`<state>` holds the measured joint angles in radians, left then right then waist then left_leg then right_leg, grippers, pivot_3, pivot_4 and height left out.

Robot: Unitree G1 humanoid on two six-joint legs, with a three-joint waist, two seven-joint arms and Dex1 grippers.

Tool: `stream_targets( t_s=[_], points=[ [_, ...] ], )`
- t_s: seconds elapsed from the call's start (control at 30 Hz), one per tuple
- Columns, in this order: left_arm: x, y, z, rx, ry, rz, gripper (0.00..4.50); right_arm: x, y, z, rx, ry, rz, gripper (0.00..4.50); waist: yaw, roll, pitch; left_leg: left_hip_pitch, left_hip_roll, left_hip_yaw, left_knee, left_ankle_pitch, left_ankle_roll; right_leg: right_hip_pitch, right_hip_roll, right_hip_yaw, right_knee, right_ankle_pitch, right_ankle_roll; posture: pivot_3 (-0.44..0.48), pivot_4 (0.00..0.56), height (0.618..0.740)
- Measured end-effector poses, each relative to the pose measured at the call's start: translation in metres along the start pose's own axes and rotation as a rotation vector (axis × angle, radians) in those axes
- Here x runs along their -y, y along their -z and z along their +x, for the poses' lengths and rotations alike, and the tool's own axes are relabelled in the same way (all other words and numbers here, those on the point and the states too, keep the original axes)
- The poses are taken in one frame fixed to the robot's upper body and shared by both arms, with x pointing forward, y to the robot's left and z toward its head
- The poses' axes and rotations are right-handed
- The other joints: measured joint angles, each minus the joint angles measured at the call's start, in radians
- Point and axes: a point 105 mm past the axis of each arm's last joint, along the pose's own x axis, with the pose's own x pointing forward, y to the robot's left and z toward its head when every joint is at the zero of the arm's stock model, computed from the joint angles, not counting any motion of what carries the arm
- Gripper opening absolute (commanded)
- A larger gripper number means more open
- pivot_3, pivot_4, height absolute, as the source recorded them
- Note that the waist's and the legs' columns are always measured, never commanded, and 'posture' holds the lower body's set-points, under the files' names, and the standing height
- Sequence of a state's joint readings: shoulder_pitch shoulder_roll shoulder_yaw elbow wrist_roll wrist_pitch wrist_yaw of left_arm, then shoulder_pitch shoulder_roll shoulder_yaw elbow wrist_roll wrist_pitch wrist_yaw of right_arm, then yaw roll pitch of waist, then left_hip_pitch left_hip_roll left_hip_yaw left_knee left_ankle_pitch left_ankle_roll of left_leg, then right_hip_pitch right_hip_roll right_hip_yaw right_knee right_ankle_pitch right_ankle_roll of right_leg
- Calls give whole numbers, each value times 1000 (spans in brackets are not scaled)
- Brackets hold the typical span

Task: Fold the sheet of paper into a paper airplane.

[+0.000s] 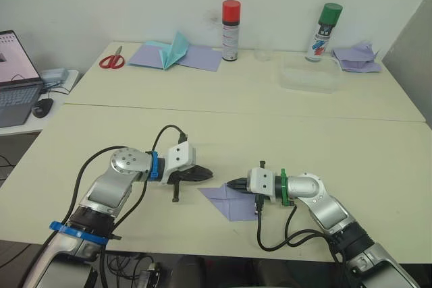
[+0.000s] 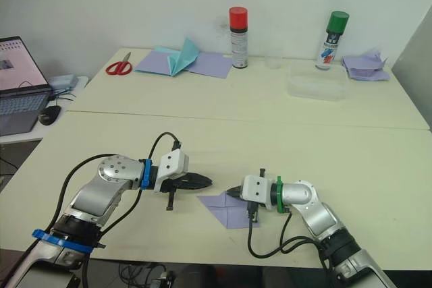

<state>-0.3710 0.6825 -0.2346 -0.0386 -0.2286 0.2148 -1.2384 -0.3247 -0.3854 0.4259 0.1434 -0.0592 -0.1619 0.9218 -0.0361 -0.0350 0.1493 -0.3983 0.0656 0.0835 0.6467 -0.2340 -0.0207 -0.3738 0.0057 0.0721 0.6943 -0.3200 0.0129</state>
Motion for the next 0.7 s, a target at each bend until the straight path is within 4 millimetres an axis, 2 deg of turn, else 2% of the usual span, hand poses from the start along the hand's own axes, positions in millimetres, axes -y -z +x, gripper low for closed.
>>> stream_targets(
  t_s=[0.1,0.2,0.43,0.57,0.7],
  points=[
    [12,3,9,-11,32,-15,0,0,0,0,1,0,-1,61,0,0,0,0,0,0,0,0,0,0,0,0,0,0,0,0,150,740],
    [26,24,20,-80,59,-60,0,0,0,0,0,0,-2,61,0,0,0,0,0,0,0,0,0,0,0,0,0,0,0,0,150,740],
    [26,28,27,-90,53,49,0,-4,1,-9,32,5,91,61,5,0,-2,1,-2,-1,0,0,0,4,-5,0,-6,0,0,0,150,740],
    [28,29,28,-86,59,70,0,-4,-15,-21,113,-23,189,61,6,0,-2,0,-2,-1,-1,0,0,4,-5,0,-9,0,0,0,150,740],
    [27,29,28,-83,58,93,0,-4,-22,-29,131,-54,204,61,6,0,-3,0,-1,-2,-2,0,0,5,-5,-1,-11,0,0,0,150,740]
  ],
)
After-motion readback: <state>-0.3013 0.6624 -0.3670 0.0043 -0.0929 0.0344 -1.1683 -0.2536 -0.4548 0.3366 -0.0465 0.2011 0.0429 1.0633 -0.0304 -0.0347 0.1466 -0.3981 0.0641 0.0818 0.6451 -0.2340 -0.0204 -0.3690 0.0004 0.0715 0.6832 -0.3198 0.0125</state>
